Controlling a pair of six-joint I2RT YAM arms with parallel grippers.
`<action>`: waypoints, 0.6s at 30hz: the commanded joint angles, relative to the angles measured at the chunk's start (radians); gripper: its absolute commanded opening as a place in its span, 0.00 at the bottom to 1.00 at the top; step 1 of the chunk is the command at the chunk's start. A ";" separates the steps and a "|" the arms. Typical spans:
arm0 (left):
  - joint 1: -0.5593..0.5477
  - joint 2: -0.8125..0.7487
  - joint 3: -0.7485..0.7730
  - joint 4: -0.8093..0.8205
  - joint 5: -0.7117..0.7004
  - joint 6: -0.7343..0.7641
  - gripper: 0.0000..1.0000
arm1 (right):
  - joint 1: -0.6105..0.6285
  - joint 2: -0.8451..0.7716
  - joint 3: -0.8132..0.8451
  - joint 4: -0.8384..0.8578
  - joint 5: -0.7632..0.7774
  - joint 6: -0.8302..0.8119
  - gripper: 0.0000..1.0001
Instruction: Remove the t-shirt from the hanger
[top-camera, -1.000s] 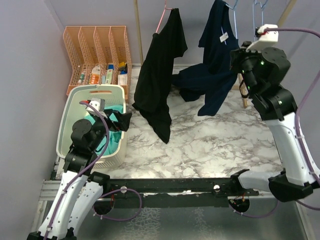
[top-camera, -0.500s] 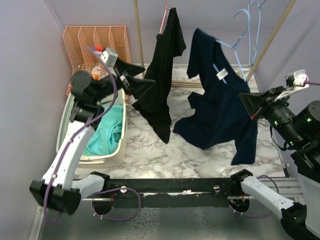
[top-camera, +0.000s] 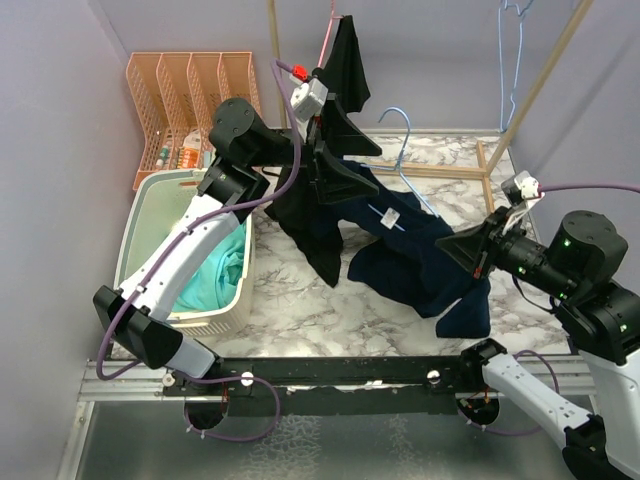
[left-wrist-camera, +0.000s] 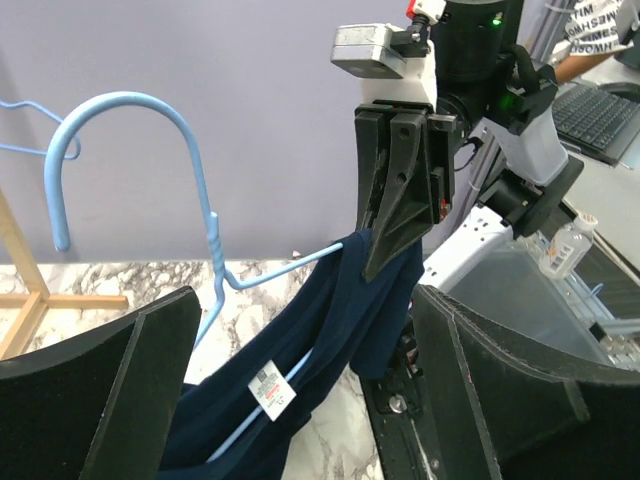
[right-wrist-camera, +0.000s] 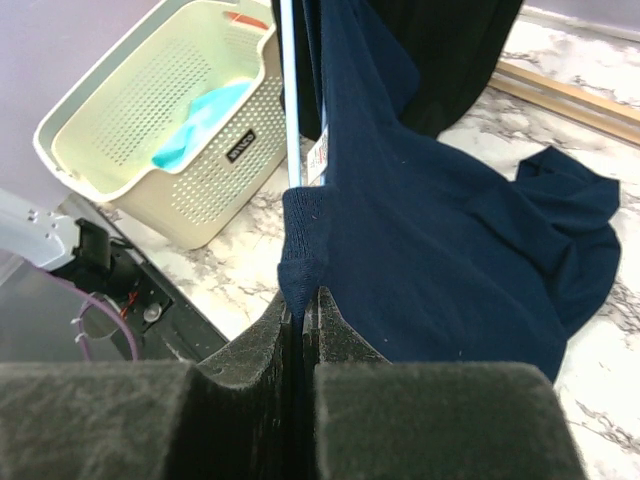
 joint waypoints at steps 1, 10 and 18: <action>-0.006 0.027 0.028 0.058 0.075 0.000 0.90 | 0.002 -0.039 0.008 0.067 -0.129 0.000 0.01; -0.058 0.096 0.042 0.128 0.111 -0.049 0.89 | 0.002 -0.053 -0.013 0.102 -0.217 0.001 0.01; -0.096 0.136 0.054 0.145 0.151 -0.075 0.03 | 0.002 -0.064 -0.012 0.105 -0.183 0.001 0.01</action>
